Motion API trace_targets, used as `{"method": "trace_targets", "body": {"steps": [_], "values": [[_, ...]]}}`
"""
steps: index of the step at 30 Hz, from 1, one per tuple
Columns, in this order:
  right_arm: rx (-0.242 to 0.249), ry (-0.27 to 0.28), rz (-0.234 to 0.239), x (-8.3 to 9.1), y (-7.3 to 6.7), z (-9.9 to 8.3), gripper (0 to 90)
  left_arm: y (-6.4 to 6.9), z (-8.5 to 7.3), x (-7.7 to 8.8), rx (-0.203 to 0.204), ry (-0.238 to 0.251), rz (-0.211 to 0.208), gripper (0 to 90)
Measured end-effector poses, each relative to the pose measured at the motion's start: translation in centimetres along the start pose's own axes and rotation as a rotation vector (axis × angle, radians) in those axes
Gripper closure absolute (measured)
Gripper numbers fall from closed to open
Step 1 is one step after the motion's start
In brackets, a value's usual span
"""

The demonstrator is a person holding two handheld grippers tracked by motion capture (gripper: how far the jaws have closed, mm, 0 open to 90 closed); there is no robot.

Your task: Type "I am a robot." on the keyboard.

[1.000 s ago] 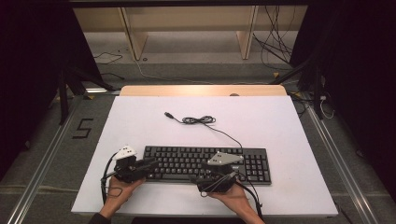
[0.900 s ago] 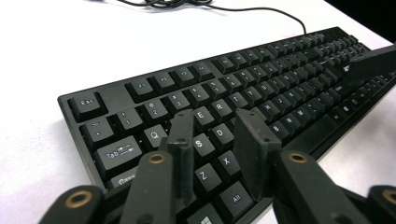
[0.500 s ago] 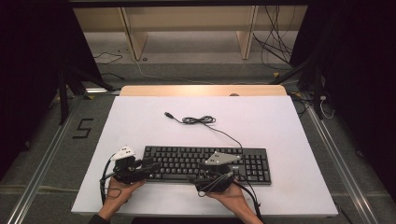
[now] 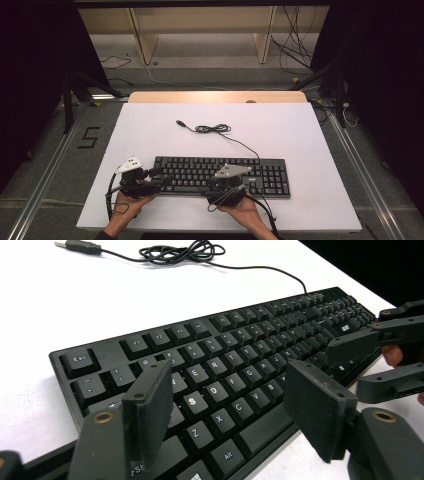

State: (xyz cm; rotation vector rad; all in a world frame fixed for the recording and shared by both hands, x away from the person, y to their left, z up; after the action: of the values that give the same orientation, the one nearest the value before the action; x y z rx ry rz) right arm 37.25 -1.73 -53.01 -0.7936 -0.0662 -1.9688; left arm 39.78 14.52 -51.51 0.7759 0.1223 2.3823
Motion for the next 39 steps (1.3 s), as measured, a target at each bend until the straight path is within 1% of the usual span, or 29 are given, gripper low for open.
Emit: {"method": "trace_targets", "body": {"steps": [9, 11, 16, 20, 27, 36, 39], "values": [[0.008, -0.011, 0.005, -0.5, -0.1, -0.1, 67.6, 0.5, 0.1, 0.2, -0.011, 0.013, -0.011, 33.6], [0.003, -0.013, 0.005, -0.7, -0.1, -0.1, 71.4, 0.6, 0.1, 0.2, -0.01, 0.016, -0.013, 33.1], [0.001, -0.029, -0.001, -1.0, 0.0, -0.3, 80.4, 0.8, 0.1, 0.3, -0.013, 0.018, -0.017, 31.4], [0.003, -0.036, -0.005, -1.2, 0.2, -0.4, 85.5, 1.0, 0.1, 0.4, -0.015, 0.021, -0.019, 30.3], [-0.007, -0.044, -0.022, -1.5, 0.6, -0.5, 89.9, 1.3, 0.1, 0.6, -0.024, 0.026, -0.027, 28.4], [-0.006, -0.053, -0.026, -1.7, 0.8, -0.6, 90.0, 1.3, 0.1, 0.9, -0.024, 0.028, -0.024, 27.3], [-0.003, -0.053, -0.026, -1.7, 0.8, -0.6, 90.0, 1.3, 0.0, 1.0, -0.031, 0.026, -0.022, 27.3]]}}
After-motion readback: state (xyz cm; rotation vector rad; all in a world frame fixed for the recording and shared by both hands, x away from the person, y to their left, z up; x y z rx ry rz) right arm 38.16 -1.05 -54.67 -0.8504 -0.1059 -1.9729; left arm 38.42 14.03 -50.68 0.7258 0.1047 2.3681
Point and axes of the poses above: each handheld gripper's, and its own axes: x roughly backward along the jaws, z roughly out of its top, y roughly to its right, the point moved 10 cm from there along -x, roughly forward along the jaws, and after that the axes turned 6 degrees about z, right-handed, at the moved point
